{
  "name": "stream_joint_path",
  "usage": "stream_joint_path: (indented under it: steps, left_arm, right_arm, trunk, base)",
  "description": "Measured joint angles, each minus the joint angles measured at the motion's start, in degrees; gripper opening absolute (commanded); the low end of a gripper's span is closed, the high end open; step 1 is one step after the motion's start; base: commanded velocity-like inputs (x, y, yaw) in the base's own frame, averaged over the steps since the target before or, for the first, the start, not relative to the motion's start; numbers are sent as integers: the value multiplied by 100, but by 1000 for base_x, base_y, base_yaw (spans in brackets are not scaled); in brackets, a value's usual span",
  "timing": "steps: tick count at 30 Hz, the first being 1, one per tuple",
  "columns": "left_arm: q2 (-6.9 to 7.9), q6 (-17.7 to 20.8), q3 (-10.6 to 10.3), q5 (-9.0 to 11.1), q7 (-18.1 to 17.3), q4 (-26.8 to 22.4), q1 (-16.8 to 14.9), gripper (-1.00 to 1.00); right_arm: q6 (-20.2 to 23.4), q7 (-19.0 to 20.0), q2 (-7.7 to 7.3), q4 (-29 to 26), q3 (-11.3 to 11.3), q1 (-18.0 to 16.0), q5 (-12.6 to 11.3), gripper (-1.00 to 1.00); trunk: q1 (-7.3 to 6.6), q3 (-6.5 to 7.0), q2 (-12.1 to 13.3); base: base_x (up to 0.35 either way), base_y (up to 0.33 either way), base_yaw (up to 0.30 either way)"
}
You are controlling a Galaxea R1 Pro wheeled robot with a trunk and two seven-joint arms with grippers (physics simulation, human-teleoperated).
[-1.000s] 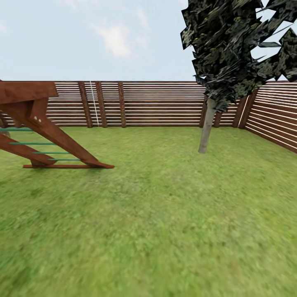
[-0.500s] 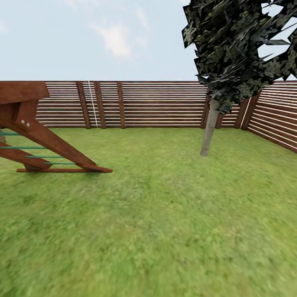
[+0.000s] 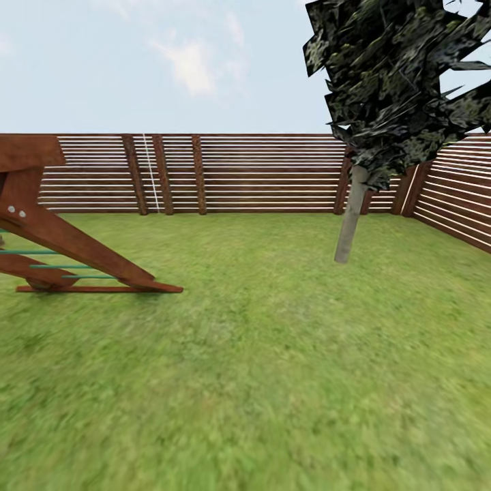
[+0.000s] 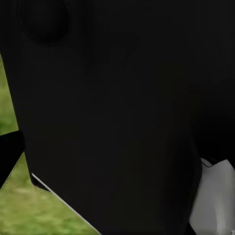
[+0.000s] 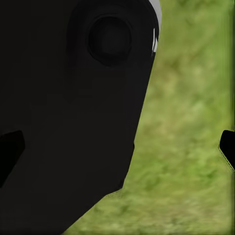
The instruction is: Take the three Easter eggs out of the wicker basket on the lawn in the garden, then place them on the lawn next to a single tree (choose any tree) so that all three eggs are next to the same tree and none are left in the basket.
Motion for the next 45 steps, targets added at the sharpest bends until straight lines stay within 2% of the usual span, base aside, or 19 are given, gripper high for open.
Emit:
stream_joint_path:
  steps: [45]
  left_arm:
    - [-5,0,0,0,0,53,0,100]
  right_arm:
    - [-9,-5,9,15,7,0,8,100]
  trunk:
    - [0,0,0]
  base:
    - [335,0,0]
